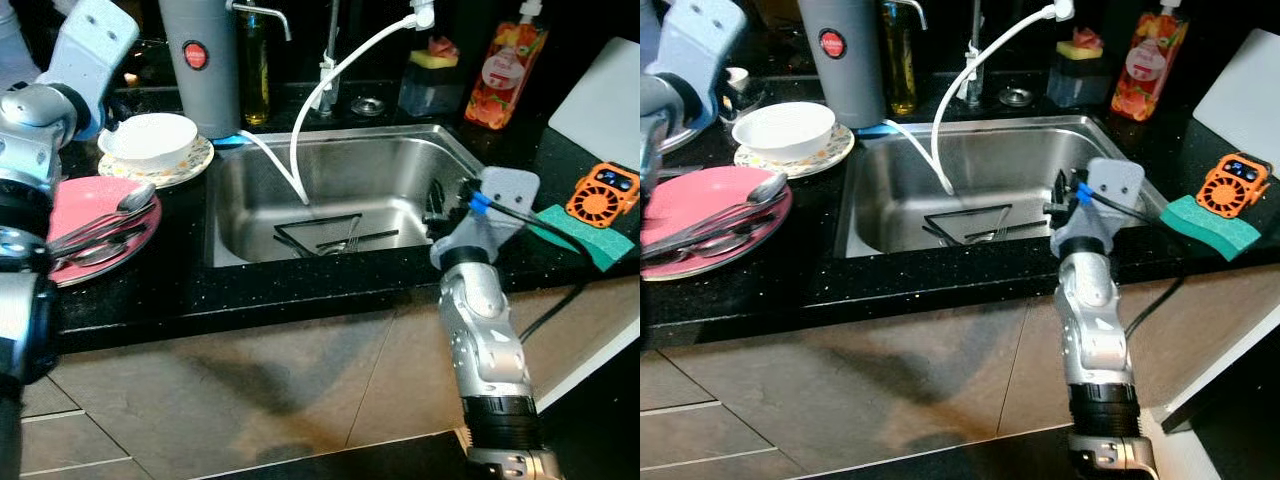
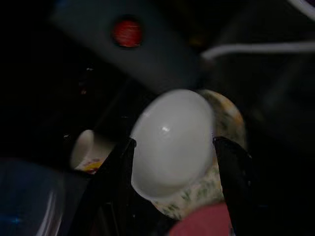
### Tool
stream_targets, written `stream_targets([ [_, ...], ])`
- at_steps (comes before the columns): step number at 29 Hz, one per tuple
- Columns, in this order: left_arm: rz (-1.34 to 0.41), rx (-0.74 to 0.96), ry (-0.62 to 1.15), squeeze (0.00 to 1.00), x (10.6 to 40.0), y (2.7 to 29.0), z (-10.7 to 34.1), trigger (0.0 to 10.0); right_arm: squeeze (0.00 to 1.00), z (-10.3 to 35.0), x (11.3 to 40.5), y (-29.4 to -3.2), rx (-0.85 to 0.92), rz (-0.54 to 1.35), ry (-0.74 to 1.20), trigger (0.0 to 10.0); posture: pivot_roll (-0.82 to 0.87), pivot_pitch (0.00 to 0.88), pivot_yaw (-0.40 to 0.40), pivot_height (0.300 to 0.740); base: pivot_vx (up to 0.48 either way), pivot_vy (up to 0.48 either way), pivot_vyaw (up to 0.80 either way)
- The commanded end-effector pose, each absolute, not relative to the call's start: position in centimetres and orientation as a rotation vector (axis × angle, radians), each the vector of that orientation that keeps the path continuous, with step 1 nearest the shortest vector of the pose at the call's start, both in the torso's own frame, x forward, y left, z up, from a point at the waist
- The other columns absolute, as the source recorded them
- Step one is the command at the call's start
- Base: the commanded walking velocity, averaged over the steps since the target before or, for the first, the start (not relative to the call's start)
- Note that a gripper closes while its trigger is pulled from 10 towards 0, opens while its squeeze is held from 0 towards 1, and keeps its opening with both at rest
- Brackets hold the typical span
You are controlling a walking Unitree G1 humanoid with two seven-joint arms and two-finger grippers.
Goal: Kitchen organization
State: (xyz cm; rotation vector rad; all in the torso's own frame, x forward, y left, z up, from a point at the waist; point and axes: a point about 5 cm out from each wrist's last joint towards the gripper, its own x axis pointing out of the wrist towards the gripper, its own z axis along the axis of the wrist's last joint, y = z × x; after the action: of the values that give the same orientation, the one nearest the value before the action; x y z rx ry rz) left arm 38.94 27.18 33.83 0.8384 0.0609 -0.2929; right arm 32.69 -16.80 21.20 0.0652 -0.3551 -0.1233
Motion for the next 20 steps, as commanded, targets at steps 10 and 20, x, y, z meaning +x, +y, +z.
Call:
stream_targets([
  [10,-0.427,0.944,0.483,0.0,36.5,32.0,30.8,10.0,0.0,20.2,31.8,-16.2,0.086,-0.15,-0.344,10.0,0.04,0.0,0.112,0.74,0.0,0.0,0.0],
  [20,-0.709,0.667,0.681,0.0,35.0,32.1,26.2,10.0,0.0,19.9,31.6,-15.9,0.082,-0.144,-0.329,10.0,0.05,0.0,0.124,0.74,0.0,0.0,0.0],
])
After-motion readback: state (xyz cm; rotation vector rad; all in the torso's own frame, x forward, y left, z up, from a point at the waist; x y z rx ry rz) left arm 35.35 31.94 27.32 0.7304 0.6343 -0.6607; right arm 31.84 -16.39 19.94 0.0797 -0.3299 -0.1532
